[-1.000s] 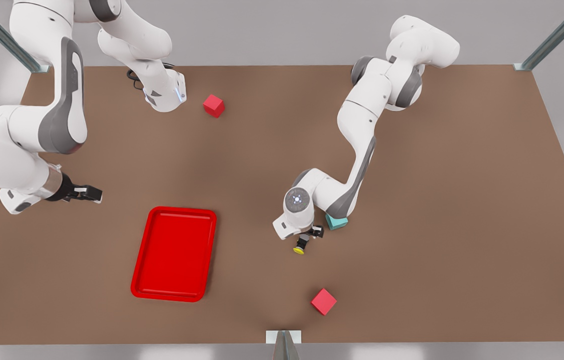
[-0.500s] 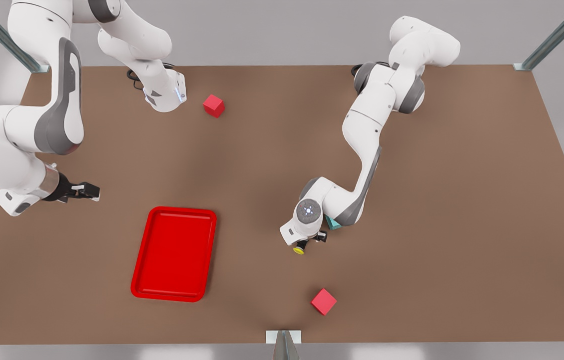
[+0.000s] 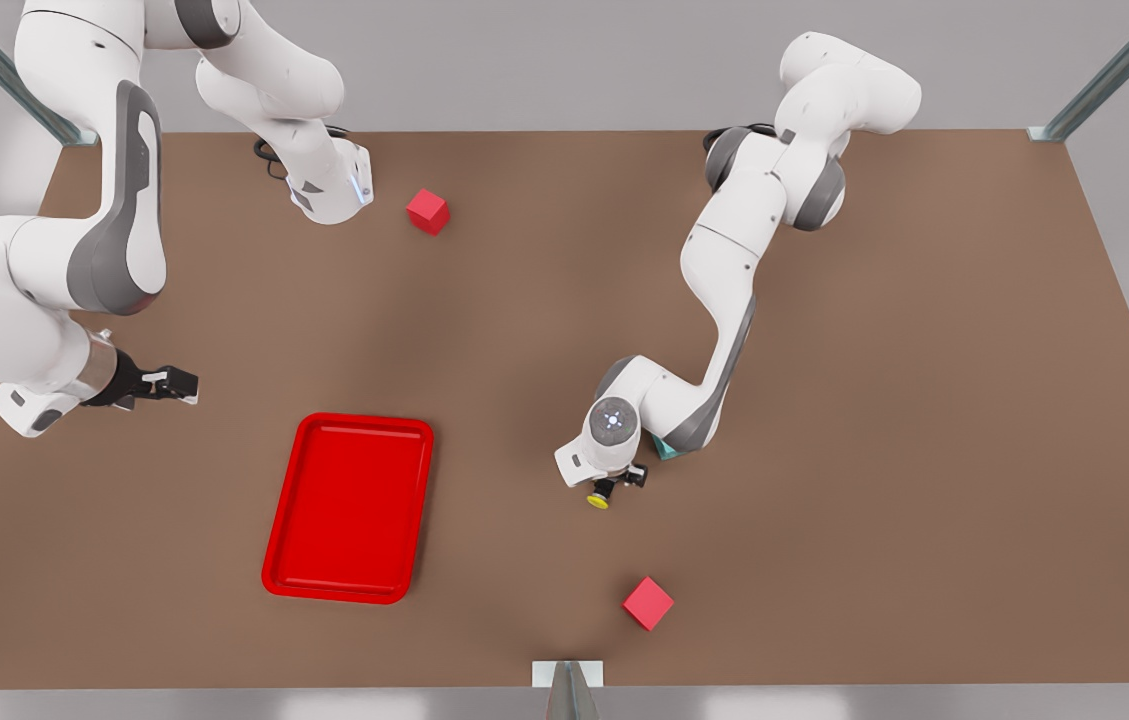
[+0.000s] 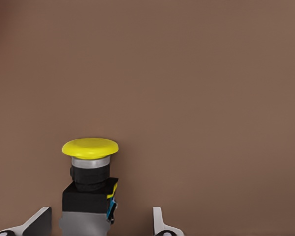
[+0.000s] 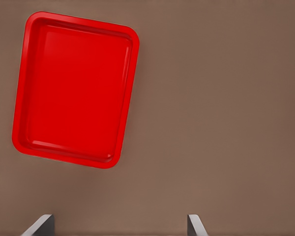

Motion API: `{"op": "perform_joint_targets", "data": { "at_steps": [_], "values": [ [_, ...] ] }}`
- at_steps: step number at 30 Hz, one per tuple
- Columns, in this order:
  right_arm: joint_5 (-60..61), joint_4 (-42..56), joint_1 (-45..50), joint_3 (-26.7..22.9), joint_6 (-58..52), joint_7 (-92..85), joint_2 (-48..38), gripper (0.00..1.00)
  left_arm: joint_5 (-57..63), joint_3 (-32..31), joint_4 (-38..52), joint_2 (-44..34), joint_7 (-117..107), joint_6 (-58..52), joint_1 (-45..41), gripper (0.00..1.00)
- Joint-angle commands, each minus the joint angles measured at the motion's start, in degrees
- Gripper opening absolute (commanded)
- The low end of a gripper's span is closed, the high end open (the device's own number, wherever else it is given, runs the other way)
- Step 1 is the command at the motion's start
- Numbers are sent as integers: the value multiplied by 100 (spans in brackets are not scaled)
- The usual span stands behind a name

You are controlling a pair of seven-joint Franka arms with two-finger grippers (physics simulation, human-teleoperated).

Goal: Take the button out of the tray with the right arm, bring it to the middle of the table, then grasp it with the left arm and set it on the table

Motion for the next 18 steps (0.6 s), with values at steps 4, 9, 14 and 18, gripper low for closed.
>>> {"op": "perform_joint_targets", "data": {
  "at_steps": [4,9,14,18],
  "values": [
    [0,6,0,0,33,-215,15,100,35,3,-27,-4,352,97,-42,92],
    [0,6,9,0,24,-215,15,100,26,-6,8,-13,281,26,-50,43],
    [0,41,35,0,15,-215,15,100,26,38,26,-101,106,-193,-42,26],
    [0,94,18,0,-37,-215,77,100,26,249,43,-654,114,-984,90,26]
  ]
}}
